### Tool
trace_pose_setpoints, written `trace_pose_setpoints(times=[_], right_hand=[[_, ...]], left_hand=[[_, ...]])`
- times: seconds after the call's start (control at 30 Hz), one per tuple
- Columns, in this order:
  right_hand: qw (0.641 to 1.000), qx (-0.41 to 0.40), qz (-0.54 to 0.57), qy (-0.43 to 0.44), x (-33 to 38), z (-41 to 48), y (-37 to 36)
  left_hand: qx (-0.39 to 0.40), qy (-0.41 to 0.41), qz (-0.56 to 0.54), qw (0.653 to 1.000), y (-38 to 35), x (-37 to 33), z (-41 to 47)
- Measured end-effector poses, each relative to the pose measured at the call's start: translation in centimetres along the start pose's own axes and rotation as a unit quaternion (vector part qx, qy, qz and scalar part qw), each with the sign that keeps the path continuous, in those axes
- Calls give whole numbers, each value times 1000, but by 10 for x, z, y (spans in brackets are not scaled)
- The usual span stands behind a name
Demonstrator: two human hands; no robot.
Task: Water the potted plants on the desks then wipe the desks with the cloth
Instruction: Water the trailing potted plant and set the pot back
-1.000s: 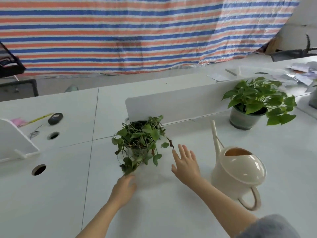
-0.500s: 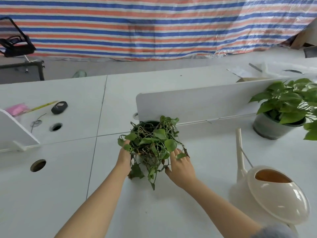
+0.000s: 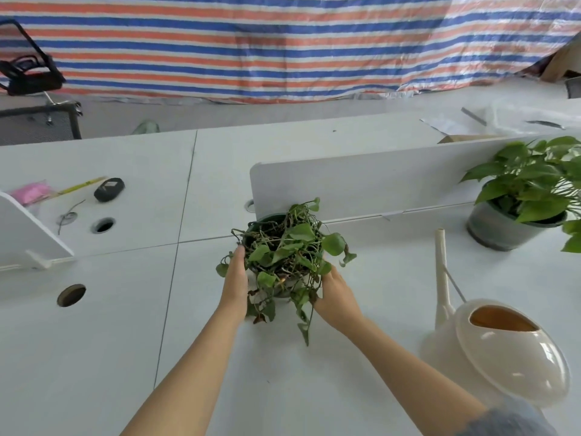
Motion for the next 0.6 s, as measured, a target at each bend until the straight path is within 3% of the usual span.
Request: trace_pose_setpoints(times=[0.17, 0.33, 0.53, 0.6], right_hand=[[1000, 19, 8, -13, 5, 4, -2], [991, 68, -111, -36, -10, 1, 7], [963, 18, -269, -9, -14, -66, 36], [941, -56, -329, 51, -15, -95, 55]], left_hand=[[5, 1, 33, 999, -6, 9, -5], [23, -31, 94, 995, -7, 11, -35], [24, -56, 248, 967, 6, 45, -86], [34, -60, 311, 948, 8, 63, -106]])
Point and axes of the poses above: each hand's wrist, its own z-axis towards the middle knuckle, its own y-axis out of the back of the hand, x = y × z, the point moved 4 cm from there along z, towards the middle knuckle, and after that the axes turned 1 degree about -x, right-handed, at the moved point
